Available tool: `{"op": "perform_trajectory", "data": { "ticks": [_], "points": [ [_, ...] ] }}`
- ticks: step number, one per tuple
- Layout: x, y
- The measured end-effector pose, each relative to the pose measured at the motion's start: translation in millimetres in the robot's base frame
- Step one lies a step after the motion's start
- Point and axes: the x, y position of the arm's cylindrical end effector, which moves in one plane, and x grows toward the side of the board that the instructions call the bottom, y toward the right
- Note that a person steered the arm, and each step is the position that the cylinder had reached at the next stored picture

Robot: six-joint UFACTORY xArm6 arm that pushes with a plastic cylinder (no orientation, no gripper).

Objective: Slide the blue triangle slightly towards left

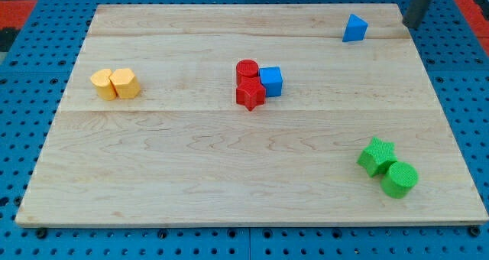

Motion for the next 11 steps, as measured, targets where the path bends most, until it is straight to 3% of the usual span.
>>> {"op": "perform_trajectory", "data": {
  "ticks": [1,2,3,8,9,11],
  "points": [
    [-25,-18],
    [6,-25],
    [0,-62],
    [-1,-70],
    [-1,-159],
    [0,-56]
  ]
}}
